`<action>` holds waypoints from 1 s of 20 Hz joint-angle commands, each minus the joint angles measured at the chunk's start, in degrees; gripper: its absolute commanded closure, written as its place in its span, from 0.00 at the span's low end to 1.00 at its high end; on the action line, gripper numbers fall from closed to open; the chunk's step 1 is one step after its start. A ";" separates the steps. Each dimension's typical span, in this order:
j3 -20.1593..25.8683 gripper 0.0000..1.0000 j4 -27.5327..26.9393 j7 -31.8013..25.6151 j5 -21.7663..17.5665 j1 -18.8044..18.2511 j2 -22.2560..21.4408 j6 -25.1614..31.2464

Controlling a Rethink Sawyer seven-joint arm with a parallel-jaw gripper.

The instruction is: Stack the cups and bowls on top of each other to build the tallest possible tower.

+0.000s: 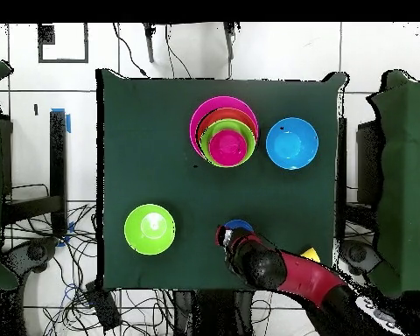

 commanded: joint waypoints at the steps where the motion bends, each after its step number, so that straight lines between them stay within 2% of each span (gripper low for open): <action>1: 3.75 0.00 0.93 9.41 2.17 2.83 1.94 1.34; 13: -0.39 0.00 -1.56 10.94 0.52 6.02 6.62 -4.35; 17: -2.07 0.00 -1.72 11.60 0.81 8.25 6.88 -5.69; 20: -5.01 0.00 -3.05 11.47 0.98 10.63 7.07 -5.88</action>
